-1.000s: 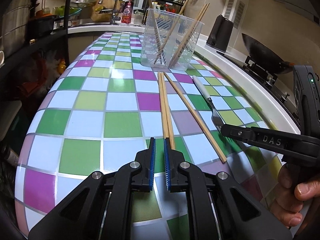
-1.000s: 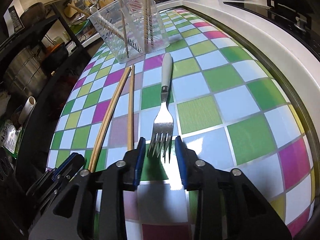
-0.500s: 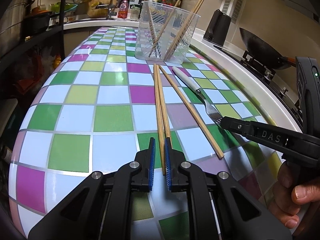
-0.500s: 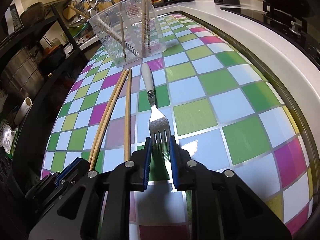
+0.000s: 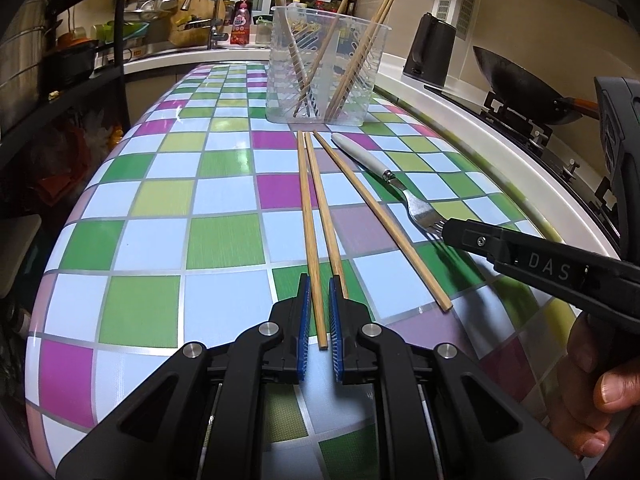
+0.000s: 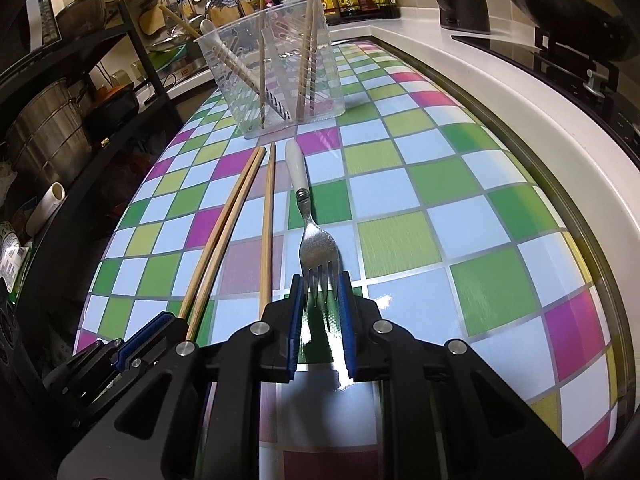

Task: Organize utensils
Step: 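Close the left tool on a chopstick while the right tool grasps the white-handled fork, then lift the chopstick and fork and carry both over the clear container, then lower the chopstick and fork into the clear container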

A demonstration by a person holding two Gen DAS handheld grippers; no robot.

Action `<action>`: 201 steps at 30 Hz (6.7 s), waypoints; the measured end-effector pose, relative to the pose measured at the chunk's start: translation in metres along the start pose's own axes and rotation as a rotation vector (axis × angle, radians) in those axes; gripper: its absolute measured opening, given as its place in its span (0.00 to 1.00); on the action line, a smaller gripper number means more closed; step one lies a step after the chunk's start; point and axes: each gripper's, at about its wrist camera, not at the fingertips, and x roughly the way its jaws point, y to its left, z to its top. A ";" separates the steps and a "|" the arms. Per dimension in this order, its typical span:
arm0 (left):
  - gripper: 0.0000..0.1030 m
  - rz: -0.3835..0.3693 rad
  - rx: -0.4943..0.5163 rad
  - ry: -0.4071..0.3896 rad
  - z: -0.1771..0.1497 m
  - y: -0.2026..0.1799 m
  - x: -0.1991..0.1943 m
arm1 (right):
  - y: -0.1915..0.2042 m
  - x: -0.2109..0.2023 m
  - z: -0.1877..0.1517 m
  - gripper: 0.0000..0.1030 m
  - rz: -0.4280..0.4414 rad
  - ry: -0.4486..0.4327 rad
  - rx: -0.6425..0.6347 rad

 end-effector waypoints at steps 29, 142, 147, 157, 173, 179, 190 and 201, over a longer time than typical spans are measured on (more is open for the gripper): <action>0.08 0.006 0.015 -0.003 0.000 -0.002 0.000 | 0.006 0.011 -0.004 0.20 0.030 0.056 -0.013; 0.05 0.124 0.086 -0.259 0.019 0.015 -0.075 | 0.040 -0.073 -0.004 0.01 -0.294 -0.359 -0.259; 0.05 0.129 0.129 -0.360 0.040 0.010 -0.095 | 0.042 -0.101 0.019 0.01 -0.300 -0.437 -0.252; 0.05 0.097 0.129 -0.423 0.082 0.008 -0.113 | 0.049 -0.121 0.045 0.01 -0.319 -0.518 -0.298; 0.05 -0.060 0.043 -0.262 0.175 0.021 -0.117 | 0.062 -0.138 0.096 0.01 -0.271 -0.526 -0.356; 0.05 -0.099 0.042 -0.264 0.224 0.025 -0.113 | 0.060 -0.149 0.148 0.01 -0.237 -0.533 -0.329; 0.05 -0.096 0.036 -0.400 0.344 0.017 -0.107 | 0.085 -0.163 0.266 0.01 -0.264 -0.693 -0.368; 0.05 -0.064 0.048 -0.250 0.370 0.024 -0.001 | 0.092 -0.051 0.293 0.01 -0.250 -0.568 -0.413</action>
